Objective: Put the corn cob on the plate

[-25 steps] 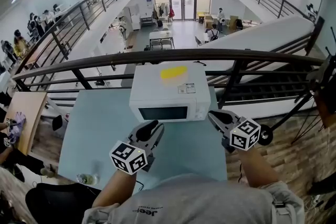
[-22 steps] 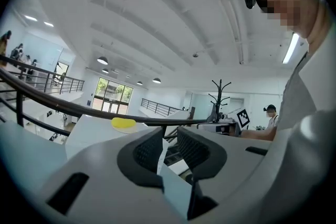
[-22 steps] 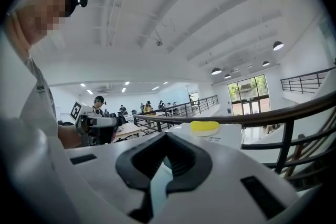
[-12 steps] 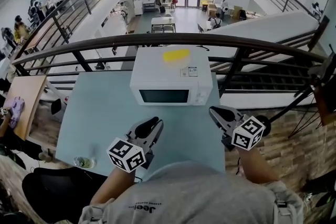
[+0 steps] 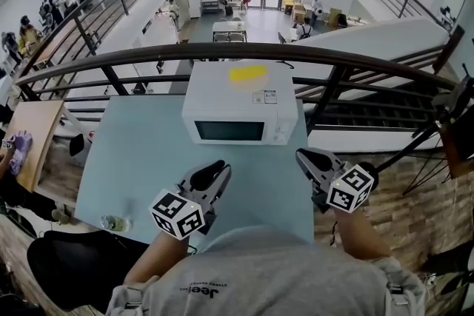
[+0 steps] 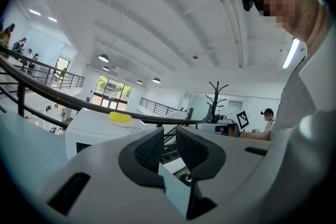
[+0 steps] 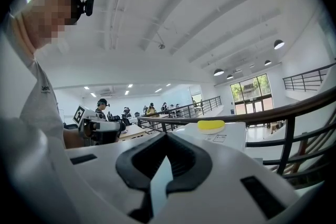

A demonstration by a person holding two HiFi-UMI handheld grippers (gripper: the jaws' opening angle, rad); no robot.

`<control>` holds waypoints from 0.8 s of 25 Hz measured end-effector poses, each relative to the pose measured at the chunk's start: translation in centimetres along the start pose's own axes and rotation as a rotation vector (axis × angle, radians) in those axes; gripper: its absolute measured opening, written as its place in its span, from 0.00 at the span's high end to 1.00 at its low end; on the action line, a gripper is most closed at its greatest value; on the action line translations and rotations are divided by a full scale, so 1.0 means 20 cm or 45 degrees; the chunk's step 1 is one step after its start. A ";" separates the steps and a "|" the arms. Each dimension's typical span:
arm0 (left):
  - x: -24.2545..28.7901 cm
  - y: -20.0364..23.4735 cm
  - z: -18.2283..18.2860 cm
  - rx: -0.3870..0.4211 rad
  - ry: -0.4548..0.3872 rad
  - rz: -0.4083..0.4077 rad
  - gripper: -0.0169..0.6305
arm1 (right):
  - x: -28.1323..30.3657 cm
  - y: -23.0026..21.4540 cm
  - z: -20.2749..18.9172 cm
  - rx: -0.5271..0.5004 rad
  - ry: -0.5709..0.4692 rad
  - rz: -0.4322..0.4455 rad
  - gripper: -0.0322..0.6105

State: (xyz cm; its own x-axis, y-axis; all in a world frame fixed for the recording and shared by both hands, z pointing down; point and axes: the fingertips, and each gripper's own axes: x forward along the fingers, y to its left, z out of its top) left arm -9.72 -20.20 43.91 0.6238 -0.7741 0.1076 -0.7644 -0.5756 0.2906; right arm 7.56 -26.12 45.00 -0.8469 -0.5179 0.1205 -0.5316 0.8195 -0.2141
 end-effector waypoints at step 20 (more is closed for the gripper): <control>0.01 0.00 -0.01 0.008 0.015 -0.006 0.84 | 0.01 0.01 0.00 -0.078 0.032 0.007 0.94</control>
State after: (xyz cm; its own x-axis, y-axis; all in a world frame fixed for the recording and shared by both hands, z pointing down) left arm -9.50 -20.34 44.07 0.6293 -0.7683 0.1171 -0.7623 -0.5809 0.2855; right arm 7.30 -25.99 45.04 -0.8492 -0.5080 0.1440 -0.5264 0.8360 -0.1549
